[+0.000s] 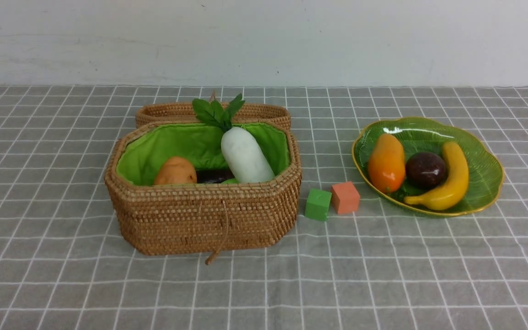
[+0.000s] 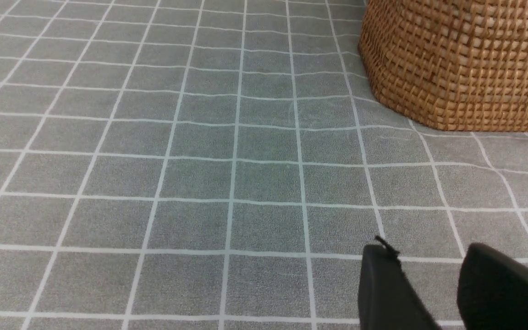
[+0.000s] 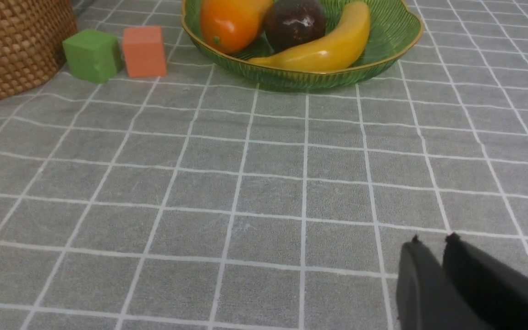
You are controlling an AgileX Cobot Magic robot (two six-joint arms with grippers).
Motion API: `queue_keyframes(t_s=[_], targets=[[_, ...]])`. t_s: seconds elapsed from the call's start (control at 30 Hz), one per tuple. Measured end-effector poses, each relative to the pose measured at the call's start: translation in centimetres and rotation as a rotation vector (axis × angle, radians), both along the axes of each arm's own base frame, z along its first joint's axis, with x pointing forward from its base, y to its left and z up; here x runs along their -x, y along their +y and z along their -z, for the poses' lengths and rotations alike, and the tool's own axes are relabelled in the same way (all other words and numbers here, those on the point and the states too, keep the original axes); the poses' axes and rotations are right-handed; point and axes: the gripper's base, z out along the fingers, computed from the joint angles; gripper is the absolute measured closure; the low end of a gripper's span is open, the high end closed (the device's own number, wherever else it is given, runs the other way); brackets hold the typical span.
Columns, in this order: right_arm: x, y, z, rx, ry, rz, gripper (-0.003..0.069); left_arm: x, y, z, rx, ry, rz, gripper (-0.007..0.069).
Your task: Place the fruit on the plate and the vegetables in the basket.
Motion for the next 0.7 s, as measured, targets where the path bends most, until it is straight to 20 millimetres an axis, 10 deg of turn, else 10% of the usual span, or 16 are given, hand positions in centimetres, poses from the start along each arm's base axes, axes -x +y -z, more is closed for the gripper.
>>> queue_keyframes(t_s=[0.7], targets=[[0.0,0.0,0.0,0.0,0.0,0.0,0.0559,0.0,0.0,0.0,0.0,0.0,0.0,0.0386]])
